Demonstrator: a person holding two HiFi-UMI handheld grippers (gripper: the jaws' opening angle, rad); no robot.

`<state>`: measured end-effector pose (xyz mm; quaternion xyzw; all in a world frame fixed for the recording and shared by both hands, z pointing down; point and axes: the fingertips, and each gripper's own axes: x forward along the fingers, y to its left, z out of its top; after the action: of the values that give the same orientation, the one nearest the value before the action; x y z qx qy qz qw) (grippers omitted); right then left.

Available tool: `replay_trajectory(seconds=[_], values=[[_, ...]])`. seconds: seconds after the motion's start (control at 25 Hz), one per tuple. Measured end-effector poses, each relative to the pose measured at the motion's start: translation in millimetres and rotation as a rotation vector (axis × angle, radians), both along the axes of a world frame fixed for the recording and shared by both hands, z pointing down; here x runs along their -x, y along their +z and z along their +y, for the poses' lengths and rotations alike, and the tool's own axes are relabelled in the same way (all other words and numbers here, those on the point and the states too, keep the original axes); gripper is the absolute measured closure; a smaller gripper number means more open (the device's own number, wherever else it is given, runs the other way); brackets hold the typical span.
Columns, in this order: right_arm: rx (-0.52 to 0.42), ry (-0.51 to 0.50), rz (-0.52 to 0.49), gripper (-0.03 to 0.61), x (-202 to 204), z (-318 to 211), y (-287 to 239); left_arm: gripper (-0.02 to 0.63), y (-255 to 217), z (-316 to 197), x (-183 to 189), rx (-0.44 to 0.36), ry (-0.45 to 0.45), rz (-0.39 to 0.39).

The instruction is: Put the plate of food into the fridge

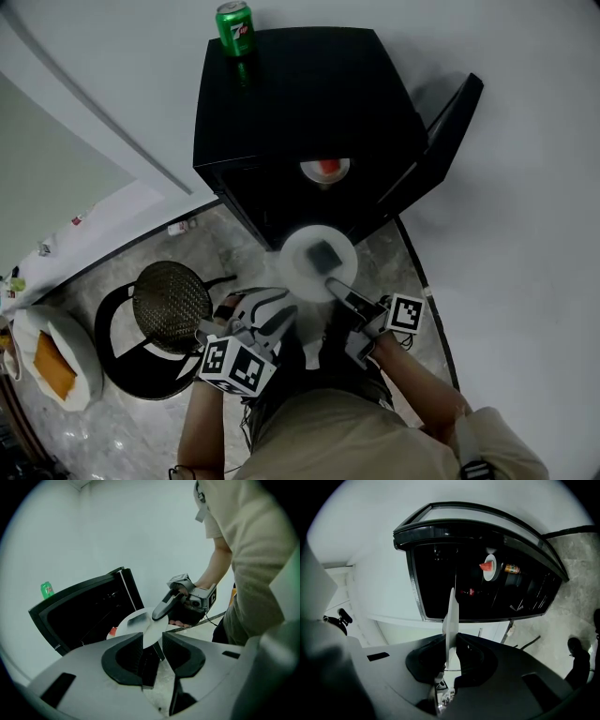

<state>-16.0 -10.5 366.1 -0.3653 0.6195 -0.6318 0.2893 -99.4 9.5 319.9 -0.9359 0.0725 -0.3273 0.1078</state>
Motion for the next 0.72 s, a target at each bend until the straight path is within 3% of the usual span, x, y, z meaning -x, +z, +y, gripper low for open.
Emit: replay_trajectory(seconds=[0.08, 0.28, 0.52, 0.72], values=[[0.001, 0.006, 0.006, 0.532, -1.5, -0.4, 6.3, 0.486, 5.7, -5.7, 2.0, 0.039, -0.031, 0.037], [-0.002, 0.010, 0.014, 0.532, -0.4, -2.7, 21.3, 0.486, 22.2, -29.7, 7.8, 0.245, -0.176, 0.204], [-0.020, 0.003, 0.026, 0.532, 1.3, -10.9, 35.8, 0.481, 50.5, -45.7, 7.5, 0.474, -0.260, 0.325], [-0.014, 0.004, 0.029, 0.532, -2.2, -13.7, 51.2, 0.425, 74.7, -42.6, 7.7, 0.675, -0.281, 0.399]])
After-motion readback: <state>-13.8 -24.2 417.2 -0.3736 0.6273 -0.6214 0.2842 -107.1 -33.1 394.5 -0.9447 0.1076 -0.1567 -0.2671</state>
